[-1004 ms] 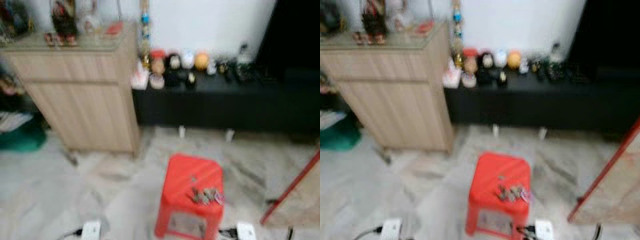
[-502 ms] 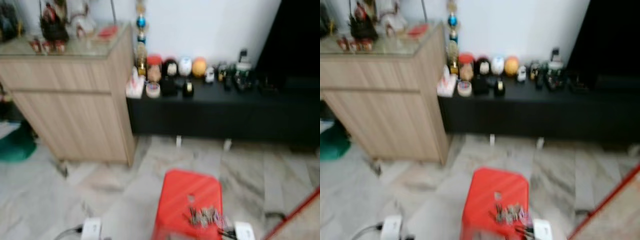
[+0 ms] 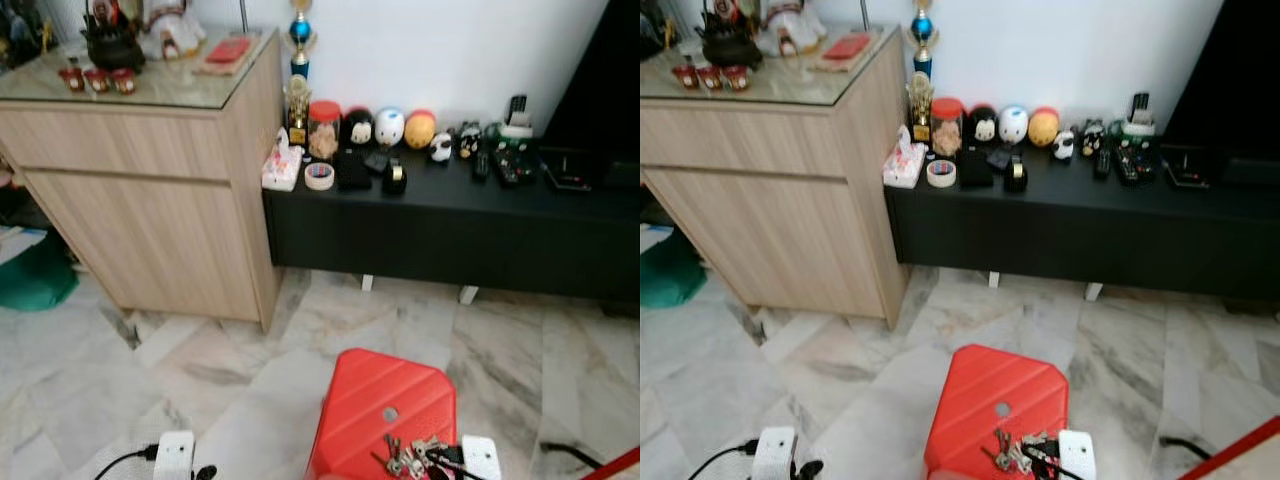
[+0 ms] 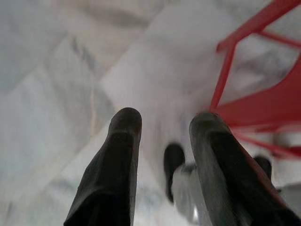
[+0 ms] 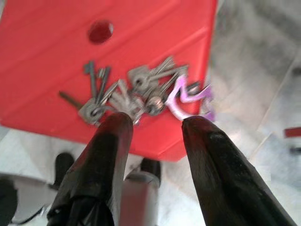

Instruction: Hang keys on a hook

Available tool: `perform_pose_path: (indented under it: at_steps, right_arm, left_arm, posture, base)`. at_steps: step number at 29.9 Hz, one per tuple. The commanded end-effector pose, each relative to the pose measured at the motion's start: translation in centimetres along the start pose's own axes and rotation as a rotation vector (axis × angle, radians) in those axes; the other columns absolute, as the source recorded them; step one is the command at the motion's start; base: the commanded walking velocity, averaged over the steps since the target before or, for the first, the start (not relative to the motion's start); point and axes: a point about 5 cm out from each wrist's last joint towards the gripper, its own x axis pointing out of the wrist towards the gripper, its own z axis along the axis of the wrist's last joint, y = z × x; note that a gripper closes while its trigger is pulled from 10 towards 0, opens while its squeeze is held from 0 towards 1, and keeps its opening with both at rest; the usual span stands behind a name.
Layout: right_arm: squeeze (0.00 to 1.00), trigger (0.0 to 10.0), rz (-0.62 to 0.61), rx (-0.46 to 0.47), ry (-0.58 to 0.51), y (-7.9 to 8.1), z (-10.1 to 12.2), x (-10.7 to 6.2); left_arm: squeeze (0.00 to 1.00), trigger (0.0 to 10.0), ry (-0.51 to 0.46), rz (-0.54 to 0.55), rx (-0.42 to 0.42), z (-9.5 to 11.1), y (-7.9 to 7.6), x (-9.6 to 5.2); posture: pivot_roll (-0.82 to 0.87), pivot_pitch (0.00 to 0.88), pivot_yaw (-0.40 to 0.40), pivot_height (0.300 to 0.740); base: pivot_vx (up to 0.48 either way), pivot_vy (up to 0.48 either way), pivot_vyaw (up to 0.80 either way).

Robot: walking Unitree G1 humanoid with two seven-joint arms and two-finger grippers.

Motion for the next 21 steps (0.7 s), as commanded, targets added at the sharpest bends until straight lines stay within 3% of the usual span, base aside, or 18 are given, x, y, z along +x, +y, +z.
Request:
perform_pose_path:
  at_steps: [1, 6, 10, 16, 21]
  right_arm:
    - [0.00, 10.0, 0.017, -0.014, -0.035, 0.1, 0.3, 0.0]
    - [0.00, 10.0, 0.024, -0.020, -0.095, 0.1, 0.7, -0.1]
    - [0.00, 10.0, 0.025, -0.035, -0.154, 0.0, 1.0, -0.3]
    - [0.00, 10.0, 0.034, -0.038, -0.186, 0.1, 1.1, -0.5]
    - [0.00, 10.0, 0.039, -0.050, -0.187, 0.1, 1.0, -0.5]
  left_arm:
    - [0.00, 10.0, -0.076, 0.004, 0.020, 1.4, 0.7, 0.1]
    - [0.00, 10.0, -0.263, -0.006, 0.015, 4.6, 1.3, 0.2]
    - [0.00, 10.0, -0.504, -0.060, 0.027, 8.5, -0.3, -0.3]
    - [0.00, 10.0, -0.616, -0.109, 0.021, 10.0, -1.8, -0.9]
    - [0.00, 10.0, -0.627, -0.131, 0.019, 10.0, -2.5, -1.2]
  posture:
    - [0.03, 0.020, -0.033, 0.740]
    - [0.03, 0.025, -0.035, 0.740]
    - [0.02, 0.029, -0.033, 0.740]
    - [0.01, 0.029, -0.030, 0.740]
    - [0.01, 0.023, -0.030, 0.740]
  base:
    - [0.000, 0.000, 0.00]
    - [0.000, 0.000, 0.00]
    - [0.000, 0.000, 0.00]
    - [0.000, 0.000, 0.00]
    - [0.000, 0.000, 0.00]
